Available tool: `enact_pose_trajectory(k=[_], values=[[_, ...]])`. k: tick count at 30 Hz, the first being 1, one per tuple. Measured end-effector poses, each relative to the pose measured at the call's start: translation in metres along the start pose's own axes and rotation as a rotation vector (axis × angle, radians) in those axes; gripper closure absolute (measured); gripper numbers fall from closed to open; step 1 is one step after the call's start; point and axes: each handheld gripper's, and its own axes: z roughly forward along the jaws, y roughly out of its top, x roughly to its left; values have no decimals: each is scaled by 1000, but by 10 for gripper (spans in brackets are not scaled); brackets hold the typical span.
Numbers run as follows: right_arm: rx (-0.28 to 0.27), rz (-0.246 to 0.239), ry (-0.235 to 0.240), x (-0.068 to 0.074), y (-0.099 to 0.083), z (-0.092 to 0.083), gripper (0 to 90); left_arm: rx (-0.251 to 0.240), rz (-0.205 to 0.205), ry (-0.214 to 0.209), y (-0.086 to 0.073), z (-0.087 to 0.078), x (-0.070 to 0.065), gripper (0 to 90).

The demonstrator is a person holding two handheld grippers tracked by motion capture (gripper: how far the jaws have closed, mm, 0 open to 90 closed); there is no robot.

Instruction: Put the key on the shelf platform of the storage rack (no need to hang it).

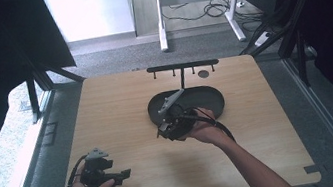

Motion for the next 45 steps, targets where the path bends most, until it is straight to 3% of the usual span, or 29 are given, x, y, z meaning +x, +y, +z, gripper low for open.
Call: enact_pose_trajectory(k=[24,36,45], values=[[-1,49,-63,-38,-4,-13,496,3,0,0,0,1,-1,185],[8,107,-104,-66,-7,-16,496,6,-1,2,0,2,0,185],[21,147,-132,-92,-8,-3,496,3,-3,3,0,1,0,185]])
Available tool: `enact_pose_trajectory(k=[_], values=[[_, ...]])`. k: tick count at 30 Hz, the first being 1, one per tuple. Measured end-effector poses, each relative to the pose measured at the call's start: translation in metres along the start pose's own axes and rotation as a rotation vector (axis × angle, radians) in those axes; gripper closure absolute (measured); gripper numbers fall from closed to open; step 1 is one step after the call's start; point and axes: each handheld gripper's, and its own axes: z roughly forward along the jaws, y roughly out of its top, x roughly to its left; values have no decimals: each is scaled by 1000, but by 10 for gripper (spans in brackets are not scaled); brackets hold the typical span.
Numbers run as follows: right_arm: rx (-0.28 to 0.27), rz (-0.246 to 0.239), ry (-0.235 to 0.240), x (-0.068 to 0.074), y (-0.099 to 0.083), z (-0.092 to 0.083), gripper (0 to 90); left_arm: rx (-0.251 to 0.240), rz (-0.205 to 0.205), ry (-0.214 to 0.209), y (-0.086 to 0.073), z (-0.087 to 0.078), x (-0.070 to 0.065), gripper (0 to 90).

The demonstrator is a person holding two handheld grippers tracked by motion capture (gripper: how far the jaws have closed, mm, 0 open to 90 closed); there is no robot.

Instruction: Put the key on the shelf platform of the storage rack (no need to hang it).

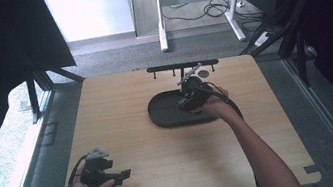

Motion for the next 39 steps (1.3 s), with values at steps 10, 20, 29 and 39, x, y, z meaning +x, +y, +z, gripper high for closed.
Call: enact_pose_trajectory(k=[10,20,29,39], values=[[31,18,2,-9,3,25,496,-2,-6,-1,0,-1,1,185],[38,36,1,-22,3,46,496,5,2,-5,0,1,0,185],[67,45,-18,-34,-2,64,496,7,1,-2,0,1,0,185],[91,29,-32,-38,-7,78,495,6,0,-4,-1,1,0,185]])
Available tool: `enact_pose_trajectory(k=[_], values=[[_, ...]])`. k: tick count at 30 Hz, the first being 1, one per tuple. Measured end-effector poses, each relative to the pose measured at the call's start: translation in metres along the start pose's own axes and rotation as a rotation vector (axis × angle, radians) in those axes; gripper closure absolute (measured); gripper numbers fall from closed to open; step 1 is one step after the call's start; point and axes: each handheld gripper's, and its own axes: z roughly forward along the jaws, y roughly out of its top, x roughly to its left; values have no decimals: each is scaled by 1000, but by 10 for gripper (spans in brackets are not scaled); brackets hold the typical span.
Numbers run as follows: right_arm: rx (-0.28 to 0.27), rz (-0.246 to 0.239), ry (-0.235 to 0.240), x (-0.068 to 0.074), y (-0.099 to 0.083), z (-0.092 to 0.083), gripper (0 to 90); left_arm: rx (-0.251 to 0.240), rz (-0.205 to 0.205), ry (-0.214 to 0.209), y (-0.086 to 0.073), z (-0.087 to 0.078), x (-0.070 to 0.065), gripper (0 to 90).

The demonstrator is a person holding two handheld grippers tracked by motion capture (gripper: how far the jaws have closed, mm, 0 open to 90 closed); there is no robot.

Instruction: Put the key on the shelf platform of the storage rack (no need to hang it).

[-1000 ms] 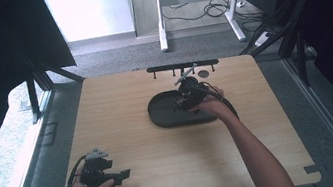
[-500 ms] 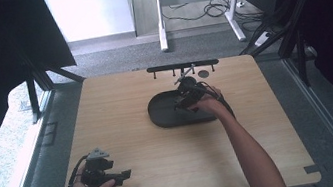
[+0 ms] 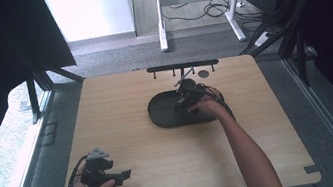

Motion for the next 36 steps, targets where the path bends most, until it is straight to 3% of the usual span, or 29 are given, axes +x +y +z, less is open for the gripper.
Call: enact_pose_trajectory(k=[14,22,26,29,36], values=[[62,35,-32,-13,-20,22,493,5,-1,0,0,1,0,185],[68,47,-48,-14,-28,30,483,8,1,0,0,2,-1,185],[43,53,-94,-13,-28,27,400,8,-1,-1,0,2,-1,185],[4,52,-99,-7,-26,16,366,7,1,0,0,2,-1,185],[-82,20,-55,6,-29,-12,367,6,7,1,0,3,-2,185]])
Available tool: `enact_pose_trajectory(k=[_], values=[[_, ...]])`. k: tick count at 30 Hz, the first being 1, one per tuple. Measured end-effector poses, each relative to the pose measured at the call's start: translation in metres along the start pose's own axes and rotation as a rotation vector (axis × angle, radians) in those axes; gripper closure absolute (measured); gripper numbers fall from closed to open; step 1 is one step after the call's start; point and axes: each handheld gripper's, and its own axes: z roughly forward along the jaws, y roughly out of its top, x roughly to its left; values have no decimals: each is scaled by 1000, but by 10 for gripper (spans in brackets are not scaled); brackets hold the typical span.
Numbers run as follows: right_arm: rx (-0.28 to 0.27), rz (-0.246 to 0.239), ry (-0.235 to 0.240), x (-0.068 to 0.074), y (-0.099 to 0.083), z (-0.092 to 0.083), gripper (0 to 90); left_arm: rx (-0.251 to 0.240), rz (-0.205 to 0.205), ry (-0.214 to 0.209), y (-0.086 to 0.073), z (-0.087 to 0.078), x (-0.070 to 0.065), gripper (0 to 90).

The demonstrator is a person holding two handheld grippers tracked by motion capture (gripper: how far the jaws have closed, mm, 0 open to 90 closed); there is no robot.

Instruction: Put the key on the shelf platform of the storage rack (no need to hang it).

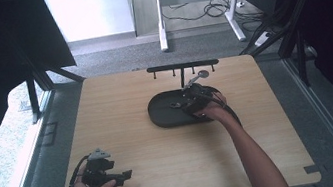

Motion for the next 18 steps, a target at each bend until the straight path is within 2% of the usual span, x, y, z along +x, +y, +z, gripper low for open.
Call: enact_pose_trajectory(k=[7,9,11,18], values=[[-33,-27,31,13,-9,-19,372,4,1,-2,0,2,-1,185],[-47,-31,54,20,-15,-27,369,6,3,-2,0,2,-1,185],[-48,-36,56,21,-17,-29,371,6,3,-1,0,2,-2,185],[-78,-34,83,36,-40,-44,369,7,8,-1,0,3,-3,185]])
